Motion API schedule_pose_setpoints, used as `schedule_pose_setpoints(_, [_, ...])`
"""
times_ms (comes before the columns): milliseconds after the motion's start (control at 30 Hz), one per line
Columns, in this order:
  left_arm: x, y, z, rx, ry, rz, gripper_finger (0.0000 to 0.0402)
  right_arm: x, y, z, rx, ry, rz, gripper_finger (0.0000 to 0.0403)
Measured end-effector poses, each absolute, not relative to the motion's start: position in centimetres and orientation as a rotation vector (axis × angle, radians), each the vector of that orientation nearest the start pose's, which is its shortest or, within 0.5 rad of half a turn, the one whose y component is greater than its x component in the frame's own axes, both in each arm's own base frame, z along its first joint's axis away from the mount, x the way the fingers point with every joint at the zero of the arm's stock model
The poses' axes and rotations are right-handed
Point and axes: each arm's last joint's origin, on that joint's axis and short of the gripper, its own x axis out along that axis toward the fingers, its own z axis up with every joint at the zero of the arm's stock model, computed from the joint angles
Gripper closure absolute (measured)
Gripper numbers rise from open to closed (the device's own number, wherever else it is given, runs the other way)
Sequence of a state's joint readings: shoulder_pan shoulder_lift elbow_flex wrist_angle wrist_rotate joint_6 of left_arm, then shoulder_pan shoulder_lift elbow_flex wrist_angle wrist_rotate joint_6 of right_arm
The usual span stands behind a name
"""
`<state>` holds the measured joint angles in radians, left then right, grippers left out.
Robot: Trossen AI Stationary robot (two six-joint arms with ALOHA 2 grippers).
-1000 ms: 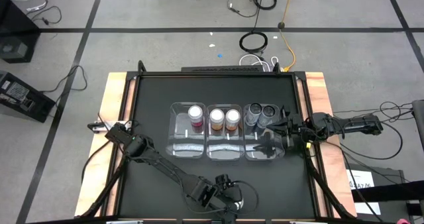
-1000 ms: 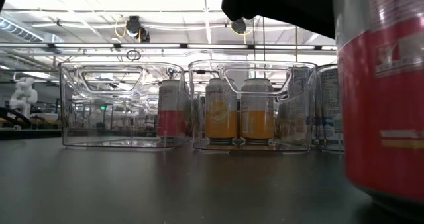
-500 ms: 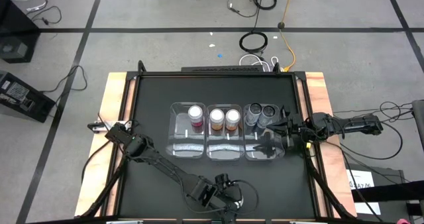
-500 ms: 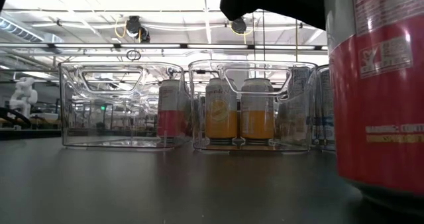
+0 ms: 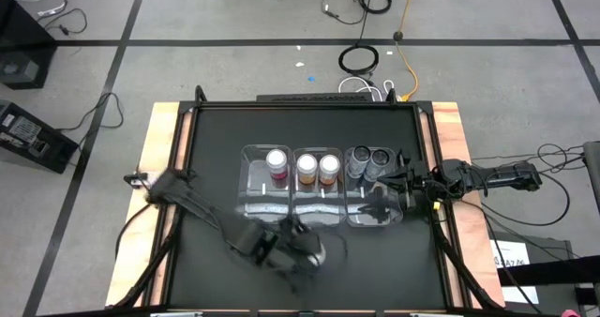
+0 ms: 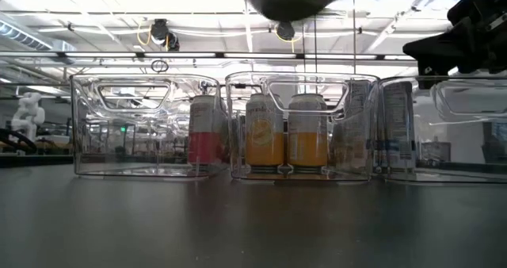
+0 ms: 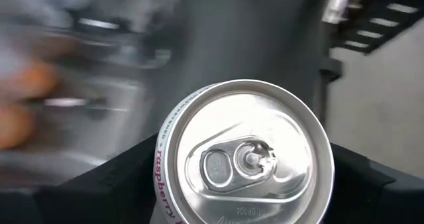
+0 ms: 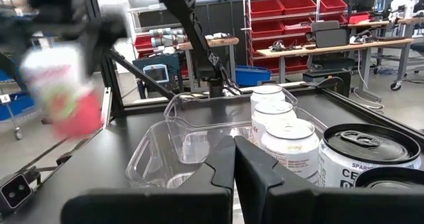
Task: Sort soda cans
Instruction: Put the pink white soda can into the left transparent bin
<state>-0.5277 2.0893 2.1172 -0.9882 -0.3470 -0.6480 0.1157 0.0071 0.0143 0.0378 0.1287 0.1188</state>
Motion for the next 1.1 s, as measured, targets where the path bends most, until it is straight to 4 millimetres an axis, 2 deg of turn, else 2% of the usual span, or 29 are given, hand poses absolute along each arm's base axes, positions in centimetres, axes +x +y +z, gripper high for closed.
schedule_pose_setpoints(100, [36.5, -19.1, 35.2, -0.149, 0.915, 0.223, 0.0077, 9.7, 0.7, 17.1, 0.124, -0.045, -0.01, 0.0403])
schedule_pose_setpoints(233, [32.7, -15.0, 38.1, -0.061, 1.011, 0.367, 0.0077, 9.7, 0.7, 17.1, 0.125, -0.045, -0.011, 0.0403])
schedule_pose_setpoints(367, [29.6, -11.1, 41.1, -0.019, 0.983, 0.477, 0.0077, 9.7, 0.7, 17.1, 0.125, -0.045, -0.01, 0.0403])
schedule_pose_setpoints(433, [28.5, -9.6, 42.0, -0.017, 0.95, 0.472, 0.0077, 9.7, 0.8, 17.1, 0.124, -0.045, -0.01, 0.0403])
schedule_pose_setpoints(500, [27.2, -7.9, 42.1, 0.011, 0.967, 0.523, 0.0077, 9.7, 0.7, 17.1, 0.124, -0.045, -0.011, 0.0403])
schedule_pose_setpoints(633, [24.3, -5.0, 40.8, 0.016, 0.993, 0.594, 0.0077, 9.7, 0.8, 17.1, 0.124, -0.045, -0.01, 0.0403])
schedule_pose_setpoints(800, [21.3, -2.8, 36.1, -0.066, 0.992, 0.661, 0.0077, 9.7, 0.8, 17.1, 0.124, -0.045, -0.01, 0.0403])
schedule_pose_setpoints(967, [20.3, -1.9, 31.2, -0.22, 0.928, 0.607, 0.0077, 9.7, 0.8, 17.1, 0.124, -0.045, -0.01, 0.0403])
schedule_pose_setpoints(1100, [20.1, -1.4, 30.3, -0.269, 0.834, 0.602, 0.0077, 9.7, 0.8, 17.1, 0.124, -0.045, -0.01, 0.0403])
